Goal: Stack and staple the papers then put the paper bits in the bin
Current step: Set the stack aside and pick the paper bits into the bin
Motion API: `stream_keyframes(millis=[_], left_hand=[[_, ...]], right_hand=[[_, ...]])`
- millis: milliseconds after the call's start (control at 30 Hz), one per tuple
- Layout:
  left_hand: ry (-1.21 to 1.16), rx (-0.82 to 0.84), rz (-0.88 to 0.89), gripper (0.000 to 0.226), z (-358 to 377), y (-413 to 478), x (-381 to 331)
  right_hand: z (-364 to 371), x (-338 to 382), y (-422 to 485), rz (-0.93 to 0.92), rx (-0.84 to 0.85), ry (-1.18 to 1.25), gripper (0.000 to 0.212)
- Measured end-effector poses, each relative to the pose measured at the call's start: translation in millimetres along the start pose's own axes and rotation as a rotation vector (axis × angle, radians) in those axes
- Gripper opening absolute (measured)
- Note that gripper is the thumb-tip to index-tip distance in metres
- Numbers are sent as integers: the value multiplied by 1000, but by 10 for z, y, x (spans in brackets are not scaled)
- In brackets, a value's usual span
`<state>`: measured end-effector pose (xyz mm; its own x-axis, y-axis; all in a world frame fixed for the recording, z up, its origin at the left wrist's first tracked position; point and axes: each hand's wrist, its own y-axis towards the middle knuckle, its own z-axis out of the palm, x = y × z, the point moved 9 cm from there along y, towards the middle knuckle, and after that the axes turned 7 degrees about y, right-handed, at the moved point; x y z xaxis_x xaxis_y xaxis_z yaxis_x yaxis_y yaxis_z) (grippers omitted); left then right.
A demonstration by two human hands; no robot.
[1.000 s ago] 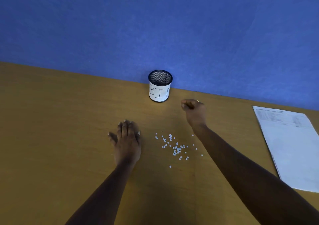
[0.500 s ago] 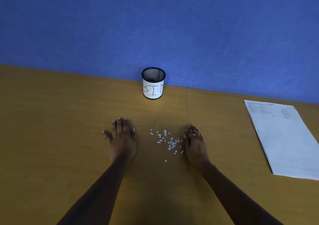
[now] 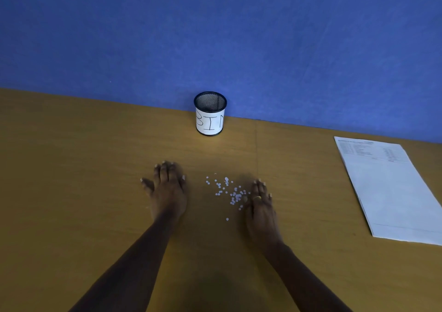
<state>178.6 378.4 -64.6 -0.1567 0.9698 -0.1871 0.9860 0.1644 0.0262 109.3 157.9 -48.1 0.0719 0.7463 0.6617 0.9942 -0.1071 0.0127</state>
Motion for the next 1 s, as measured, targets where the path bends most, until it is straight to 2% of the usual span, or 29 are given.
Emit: stream_keyframes(millis=[133,267,400,667,833,933,1000], left_hand=[[-23,-7,-3,52,-14,-10,-3],[-13,-8,-3,53,-14,-12,-7],[-3,-7,-3,52,-8,-9,-5],[-13,-24,-5,52,-4,-5,3],[-8,-19,0,52,1,-4,0],[-12,-19,0,52,6,-1,3],[-25,-26,-2,52,-2,1,3]], right_hand=[[-55,-193,-41,154,-25,-95,52],[126,-100,-51,165,48,-127,57],[337,112,-19,101,89,-132,77],[637,481,180,-54,212,-144,62],[676,524,227,-246,246,-170,52],[611,499,206,-326,260,-195,58],[531,518,211,-384,249,-224,47]])
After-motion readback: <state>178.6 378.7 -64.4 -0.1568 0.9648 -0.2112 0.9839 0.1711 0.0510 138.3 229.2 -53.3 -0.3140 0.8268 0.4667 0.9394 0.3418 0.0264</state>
